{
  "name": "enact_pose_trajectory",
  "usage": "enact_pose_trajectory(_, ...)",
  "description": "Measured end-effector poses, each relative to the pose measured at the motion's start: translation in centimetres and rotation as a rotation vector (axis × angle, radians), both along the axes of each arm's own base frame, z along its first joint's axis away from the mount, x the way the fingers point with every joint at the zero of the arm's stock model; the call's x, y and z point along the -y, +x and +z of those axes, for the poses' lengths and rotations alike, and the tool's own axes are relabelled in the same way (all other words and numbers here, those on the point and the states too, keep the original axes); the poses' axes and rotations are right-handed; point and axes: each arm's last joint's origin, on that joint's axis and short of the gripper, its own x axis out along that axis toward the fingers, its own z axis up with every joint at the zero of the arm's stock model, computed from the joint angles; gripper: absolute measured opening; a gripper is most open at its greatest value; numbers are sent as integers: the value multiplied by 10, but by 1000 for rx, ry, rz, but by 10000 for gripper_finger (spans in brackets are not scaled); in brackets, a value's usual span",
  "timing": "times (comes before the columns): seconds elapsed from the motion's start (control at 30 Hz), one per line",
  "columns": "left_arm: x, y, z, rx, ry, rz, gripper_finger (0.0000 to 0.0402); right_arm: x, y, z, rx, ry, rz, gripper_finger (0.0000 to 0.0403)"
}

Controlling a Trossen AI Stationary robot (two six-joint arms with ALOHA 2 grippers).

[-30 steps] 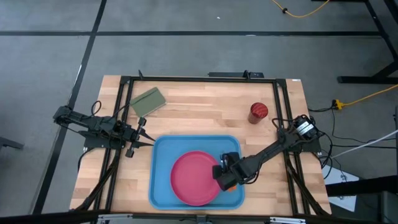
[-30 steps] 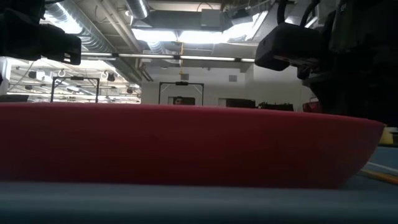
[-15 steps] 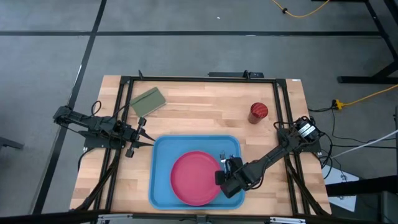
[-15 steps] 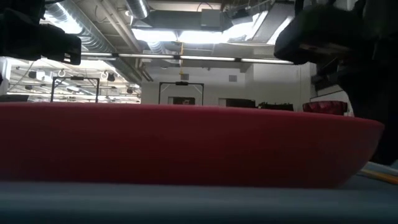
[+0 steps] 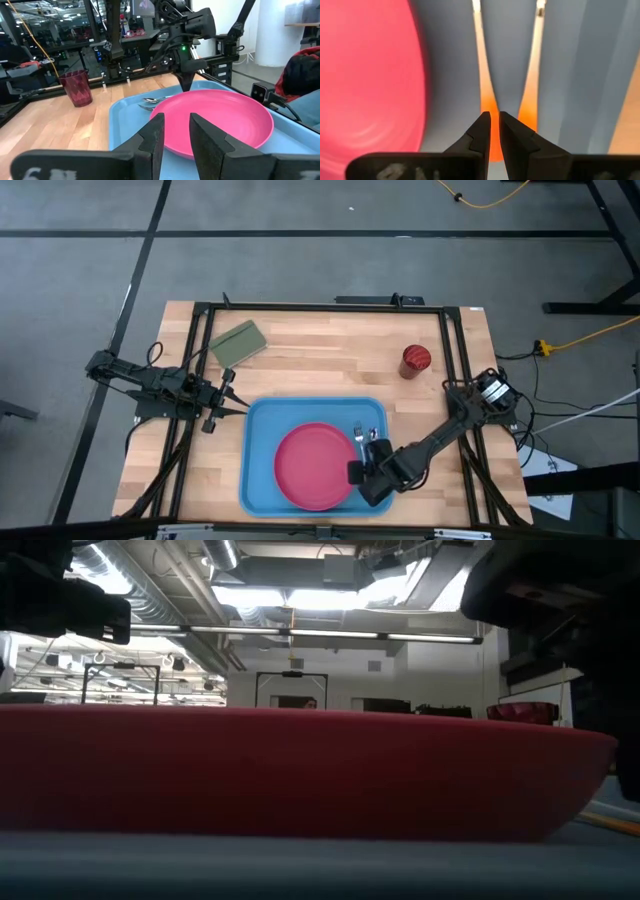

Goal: Pick and place plate/cup/fork/spoon on tray
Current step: Put the orange fork on the blue serving tray to the right of the red plate, then put the red glass on the blue serving tray to the top left of the red plate

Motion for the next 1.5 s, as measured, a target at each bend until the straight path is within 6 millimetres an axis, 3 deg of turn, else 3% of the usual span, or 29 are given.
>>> enact_pose_trajectory(0.27,0,0,0,0,0,0,83,-8,1,-12,5,13,-15,44)
enact_pose_trajectory(0.77,0,0,0,0,0,0,83,-10,3,-8,0,19,-14,44)
enact_pose_trajectory(1.13,0,0,0,0,0,0,83,-8,3,21,-69,-112,-34,44)
enact_pose_trajectory(1.5,0,0,0,0,0,0,83,17,-14,68,-280,-462,-104,44)
